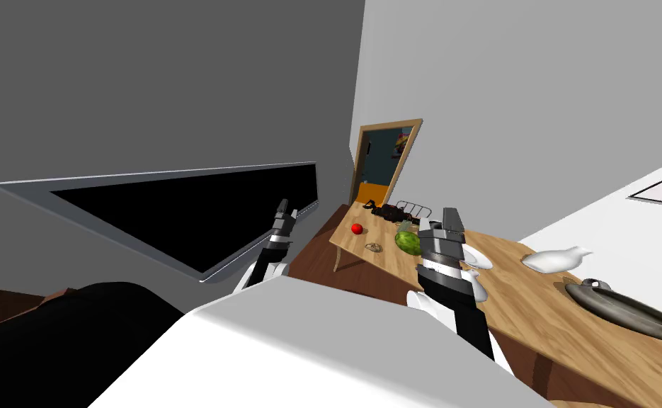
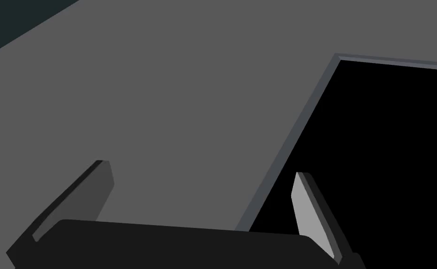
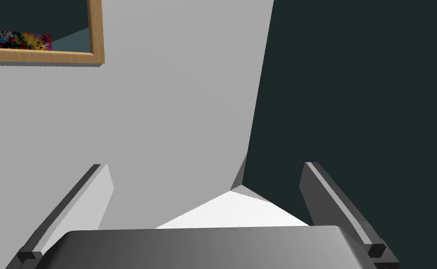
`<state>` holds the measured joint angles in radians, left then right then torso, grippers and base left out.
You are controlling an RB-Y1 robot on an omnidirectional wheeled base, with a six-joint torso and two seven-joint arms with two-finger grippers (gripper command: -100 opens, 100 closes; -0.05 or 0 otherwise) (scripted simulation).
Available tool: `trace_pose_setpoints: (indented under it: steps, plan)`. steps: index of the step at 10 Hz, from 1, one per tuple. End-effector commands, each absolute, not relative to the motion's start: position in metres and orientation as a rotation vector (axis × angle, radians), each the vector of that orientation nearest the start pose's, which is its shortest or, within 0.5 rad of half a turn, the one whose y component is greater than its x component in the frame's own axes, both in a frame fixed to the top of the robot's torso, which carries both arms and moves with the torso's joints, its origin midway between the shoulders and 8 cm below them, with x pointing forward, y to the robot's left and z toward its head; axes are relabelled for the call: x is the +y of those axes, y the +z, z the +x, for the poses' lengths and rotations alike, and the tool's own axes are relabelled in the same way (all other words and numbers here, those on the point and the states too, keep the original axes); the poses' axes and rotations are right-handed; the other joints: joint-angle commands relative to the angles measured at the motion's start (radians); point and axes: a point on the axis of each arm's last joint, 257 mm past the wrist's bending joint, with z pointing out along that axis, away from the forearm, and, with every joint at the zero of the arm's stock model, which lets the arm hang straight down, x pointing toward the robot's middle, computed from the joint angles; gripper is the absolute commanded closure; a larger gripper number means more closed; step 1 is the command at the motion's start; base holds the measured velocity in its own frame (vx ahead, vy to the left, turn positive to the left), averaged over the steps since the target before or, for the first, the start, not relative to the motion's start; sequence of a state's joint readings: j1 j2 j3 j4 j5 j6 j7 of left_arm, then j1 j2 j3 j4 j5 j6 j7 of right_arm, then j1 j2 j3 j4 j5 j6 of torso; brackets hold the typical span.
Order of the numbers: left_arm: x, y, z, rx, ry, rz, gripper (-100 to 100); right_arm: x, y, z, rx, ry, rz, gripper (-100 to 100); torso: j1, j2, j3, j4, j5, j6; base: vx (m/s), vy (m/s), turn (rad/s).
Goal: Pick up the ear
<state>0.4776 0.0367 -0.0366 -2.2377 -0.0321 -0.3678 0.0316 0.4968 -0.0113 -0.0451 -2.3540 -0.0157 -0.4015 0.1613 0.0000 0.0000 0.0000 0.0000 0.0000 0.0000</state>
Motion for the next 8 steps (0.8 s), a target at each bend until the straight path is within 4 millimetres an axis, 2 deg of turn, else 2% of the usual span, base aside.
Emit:
trace_pose_setpoints:
  steps: [1,8]
  plan:
    - [0.263,-0.015,0.377,0.762,-1.314,-0.754,0,-0.286,0.027,0.353,0.727,1.090,0.573,-100,0.000,0.000,0.000,0.000,0.000,0.000,-0.017,-0.016,0.149]
    - [0.263,-0.015,0.377,0.762,-1.314,-0.754,0,-0.265,-0.035,0.391,0.963,0.967,0.431,-100,-0.003,0.002,0.001,0.000,-0.001,0.000,-0.033,-0.043,0.121]
